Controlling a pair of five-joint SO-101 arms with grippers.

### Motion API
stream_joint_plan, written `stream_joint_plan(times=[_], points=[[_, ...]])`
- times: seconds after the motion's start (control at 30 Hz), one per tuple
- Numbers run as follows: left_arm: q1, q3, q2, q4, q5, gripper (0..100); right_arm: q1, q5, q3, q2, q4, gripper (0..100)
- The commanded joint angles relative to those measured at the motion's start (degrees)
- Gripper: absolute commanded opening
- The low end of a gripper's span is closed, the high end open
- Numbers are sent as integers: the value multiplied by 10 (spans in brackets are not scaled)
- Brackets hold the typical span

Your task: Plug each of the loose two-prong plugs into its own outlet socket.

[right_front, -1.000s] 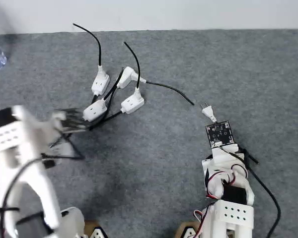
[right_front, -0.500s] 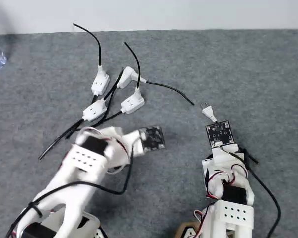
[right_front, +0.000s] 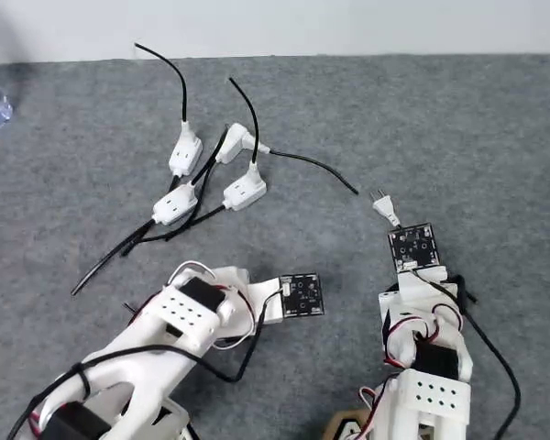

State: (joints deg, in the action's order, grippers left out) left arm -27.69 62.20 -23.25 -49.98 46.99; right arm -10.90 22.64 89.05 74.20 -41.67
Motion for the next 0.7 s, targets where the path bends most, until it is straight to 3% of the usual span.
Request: stream_joint_plan(times=[0.0,0.13,0.2,0.43,0.53,0.67], points=[[-2,-32,16,-22,-9,70,-7,6,-11,4,12,302],[-3,-45,16,-33,-58,270,-3,27,-10,3,11,302],[-5,-52,13,-32,-58,314,-2,30,-9,2,11,302],[-3,-65,-102,-58,-152,290,-5,30,-11,1,10,302],[-18,-14,-170,-72,-195,290,-6,30,-11,1,10,302],[-21,80,-223,-38,-177,290,-5,30,-11,1,7,302]])
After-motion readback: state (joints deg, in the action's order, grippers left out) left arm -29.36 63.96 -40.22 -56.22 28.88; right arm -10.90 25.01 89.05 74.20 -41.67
